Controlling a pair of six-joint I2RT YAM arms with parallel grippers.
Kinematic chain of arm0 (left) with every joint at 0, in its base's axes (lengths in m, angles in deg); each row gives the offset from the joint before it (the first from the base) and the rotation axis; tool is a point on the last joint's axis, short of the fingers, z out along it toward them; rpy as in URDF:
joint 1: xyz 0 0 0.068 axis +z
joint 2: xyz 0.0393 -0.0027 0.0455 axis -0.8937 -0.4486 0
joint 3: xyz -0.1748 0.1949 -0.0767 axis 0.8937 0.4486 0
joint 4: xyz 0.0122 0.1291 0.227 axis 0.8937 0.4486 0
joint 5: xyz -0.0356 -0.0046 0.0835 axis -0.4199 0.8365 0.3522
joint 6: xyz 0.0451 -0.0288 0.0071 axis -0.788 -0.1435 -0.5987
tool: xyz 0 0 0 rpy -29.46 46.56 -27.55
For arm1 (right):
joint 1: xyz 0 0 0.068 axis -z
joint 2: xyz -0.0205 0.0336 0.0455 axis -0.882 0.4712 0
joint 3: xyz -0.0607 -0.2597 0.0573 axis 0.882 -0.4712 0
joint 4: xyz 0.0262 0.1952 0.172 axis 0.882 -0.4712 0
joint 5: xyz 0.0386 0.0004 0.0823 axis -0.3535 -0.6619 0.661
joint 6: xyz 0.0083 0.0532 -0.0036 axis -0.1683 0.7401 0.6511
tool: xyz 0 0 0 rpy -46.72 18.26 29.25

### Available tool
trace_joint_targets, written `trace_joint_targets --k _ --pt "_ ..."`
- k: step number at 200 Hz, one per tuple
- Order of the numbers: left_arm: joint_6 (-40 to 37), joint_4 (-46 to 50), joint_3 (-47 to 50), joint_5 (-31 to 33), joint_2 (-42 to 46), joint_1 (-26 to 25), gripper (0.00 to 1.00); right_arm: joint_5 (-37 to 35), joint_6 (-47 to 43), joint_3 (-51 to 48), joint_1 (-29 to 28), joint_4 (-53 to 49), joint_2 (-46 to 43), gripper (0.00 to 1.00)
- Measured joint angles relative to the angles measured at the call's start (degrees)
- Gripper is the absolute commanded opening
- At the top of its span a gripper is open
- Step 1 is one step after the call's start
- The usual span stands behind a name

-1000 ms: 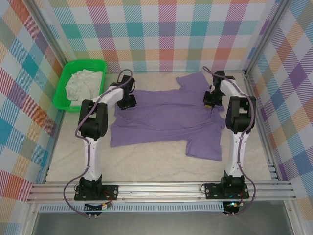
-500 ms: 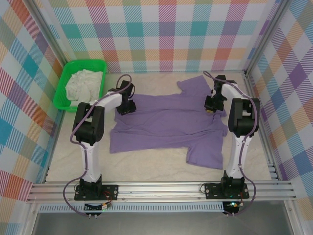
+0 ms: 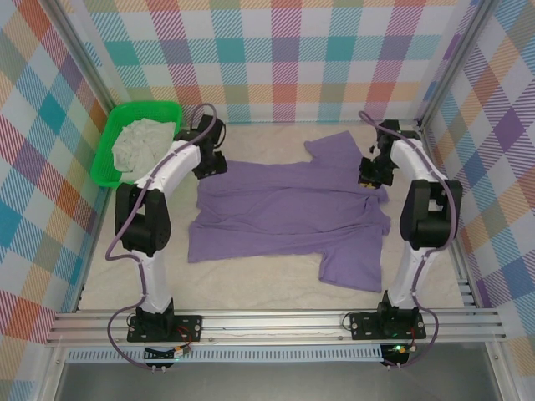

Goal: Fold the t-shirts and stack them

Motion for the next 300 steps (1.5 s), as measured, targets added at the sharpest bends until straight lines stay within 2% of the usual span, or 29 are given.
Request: trace_joint_targets --k 23,46,85,126,213,300 --pt "-1.18 0.90 -4.26 0.02 -1.29 1.51 0.42 1.68 0.13 -3.69 0.00 0.31 -6.51 0.17" --pt "-2.60 1.57 -9.75 -0.11 -6.40 3.82 0.41 3.52 1.07 -9.46 0.00 0.68 -11.08 0.18" --pt "-5.29 2.05 -16.57 -1.25 -16.37 6.73 0.40 5.77 2.45 -17.51 0.00 1.66 -14.99 0.18" --pt "-7.72 2.34 -21.09 -2.19 -21.53 7.69 0.40 6.40 3.10 -20.33 0.00 2.64 -18.36 0.19" --pt "-11.10 1.92 -24.85 -3.76 -28.41 9.38 0.39 6.62 4.02 -23.43 0.00 3.23 -19.56 0.18" --pt "-15.37 3.69 -30.51 -7.17 -31.32 9.77 0.36 6.62 4.35 -24.28 0.00 3.43 -19.58 0.18"
